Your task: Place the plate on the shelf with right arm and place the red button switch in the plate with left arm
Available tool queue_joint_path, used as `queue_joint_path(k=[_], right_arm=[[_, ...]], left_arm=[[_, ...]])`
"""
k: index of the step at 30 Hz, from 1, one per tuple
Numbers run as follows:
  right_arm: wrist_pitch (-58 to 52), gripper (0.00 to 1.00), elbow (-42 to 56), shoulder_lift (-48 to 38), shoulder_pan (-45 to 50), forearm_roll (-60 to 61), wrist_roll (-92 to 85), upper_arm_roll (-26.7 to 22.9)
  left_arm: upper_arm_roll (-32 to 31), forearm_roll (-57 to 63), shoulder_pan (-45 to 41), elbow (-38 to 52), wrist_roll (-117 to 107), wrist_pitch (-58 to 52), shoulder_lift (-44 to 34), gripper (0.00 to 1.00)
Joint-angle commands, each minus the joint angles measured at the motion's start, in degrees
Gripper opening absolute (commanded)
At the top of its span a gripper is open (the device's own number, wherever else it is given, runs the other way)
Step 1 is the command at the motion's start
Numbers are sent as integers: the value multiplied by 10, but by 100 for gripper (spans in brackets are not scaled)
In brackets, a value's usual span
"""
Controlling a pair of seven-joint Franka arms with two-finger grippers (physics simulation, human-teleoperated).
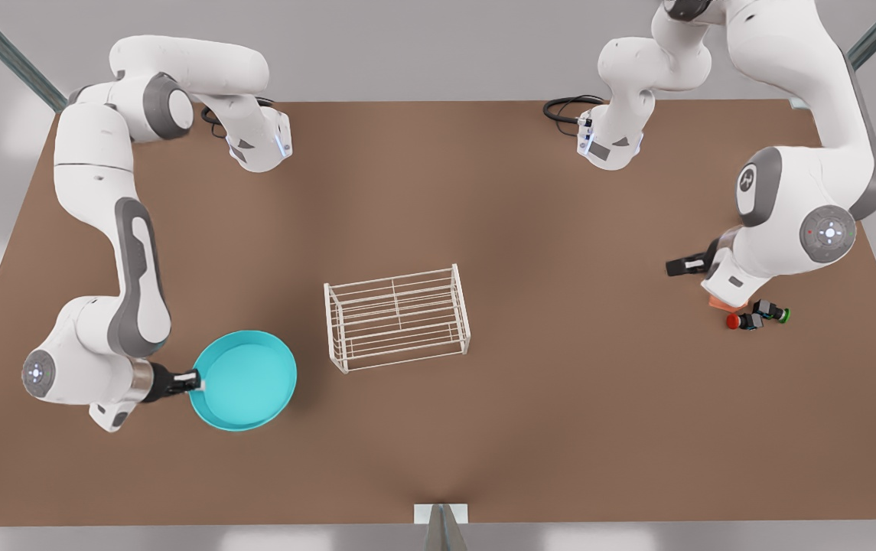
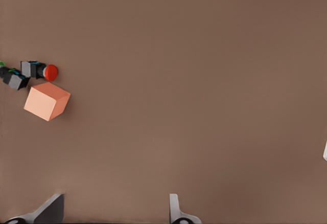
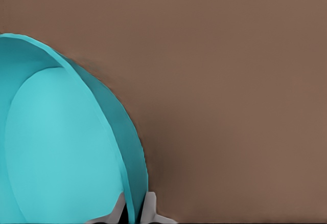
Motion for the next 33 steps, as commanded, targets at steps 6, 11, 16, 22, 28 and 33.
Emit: queue_joint_path(k=[6,11,16,22,28,33], right_arm=[[-157,28,0,-39,-7,23,-44,41],[-183,28,0,-72,-2,24,-39,47],[-175,28,0,-72,50,24,9,74],[-113,28,-2,-61,129,48,106,74],[-28,27,-74,-50,150,91,106,74],[-6,27,-84,-50,161,113,110,74]], left_arm=[[4,-10,61,-58,-712,274,73,100],[9,44,74,-86,-784,324,101,100],[14,63,111,-129,-848,329,104,100],[15,55,171,-179,-786,442,110,100],[14,54,201,-172,-672,518,169,100],[14,54,239,-167,-598,555,193,100]])
